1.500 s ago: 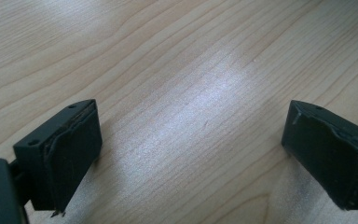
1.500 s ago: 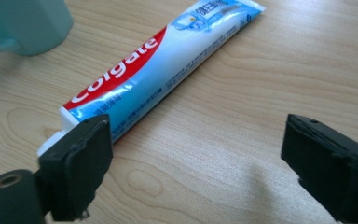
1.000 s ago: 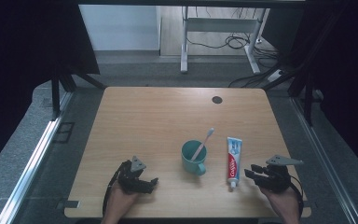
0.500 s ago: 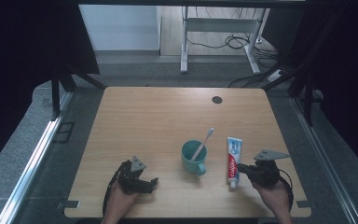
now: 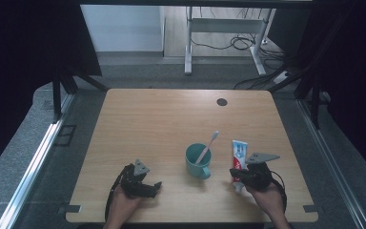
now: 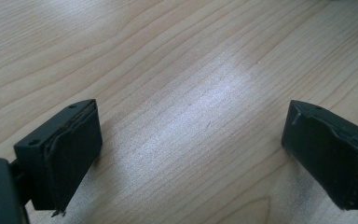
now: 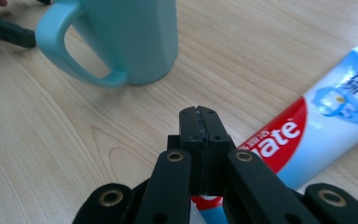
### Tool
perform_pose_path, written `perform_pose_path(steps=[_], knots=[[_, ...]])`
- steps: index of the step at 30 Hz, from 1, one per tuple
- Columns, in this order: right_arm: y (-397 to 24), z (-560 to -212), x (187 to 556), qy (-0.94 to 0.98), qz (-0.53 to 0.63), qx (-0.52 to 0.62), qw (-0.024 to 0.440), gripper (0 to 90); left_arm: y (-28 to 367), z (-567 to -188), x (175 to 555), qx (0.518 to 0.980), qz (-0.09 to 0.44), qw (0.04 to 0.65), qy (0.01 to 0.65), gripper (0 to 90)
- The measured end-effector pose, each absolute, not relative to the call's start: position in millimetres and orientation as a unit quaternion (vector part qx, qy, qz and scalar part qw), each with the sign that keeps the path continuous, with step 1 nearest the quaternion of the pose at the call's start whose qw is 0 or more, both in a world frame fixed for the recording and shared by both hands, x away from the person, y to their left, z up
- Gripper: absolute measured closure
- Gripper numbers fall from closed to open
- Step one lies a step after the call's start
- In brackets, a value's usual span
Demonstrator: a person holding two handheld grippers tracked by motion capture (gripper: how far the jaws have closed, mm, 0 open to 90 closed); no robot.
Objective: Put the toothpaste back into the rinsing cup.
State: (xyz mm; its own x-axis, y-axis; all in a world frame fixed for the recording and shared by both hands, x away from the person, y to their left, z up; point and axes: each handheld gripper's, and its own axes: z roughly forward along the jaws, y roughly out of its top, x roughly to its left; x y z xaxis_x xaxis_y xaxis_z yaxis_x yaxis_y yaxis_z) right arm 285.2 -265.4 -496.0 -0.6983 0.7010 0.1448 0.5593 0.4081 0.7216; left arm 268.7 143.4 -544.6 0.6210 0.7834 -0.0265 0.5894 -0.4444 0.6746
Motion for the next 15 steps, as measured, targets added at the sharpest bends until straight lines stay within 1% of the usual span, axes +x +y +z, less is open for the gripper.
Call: perform_pose_path(steps=[7, 15], knots=[[-264, -503, 284, 0.842, 0.379, 0.376, 0.081, 89.5, 143, -545, 269, 0.837, 0.147, 0.331, 0.411, 4.9], [-280, -504, 278, 0.837, 0.38, 0.385, 0.082, 89.5, 143, -545, 269, 0.837, 0.147, 0.331, 0.41, 4.9]])
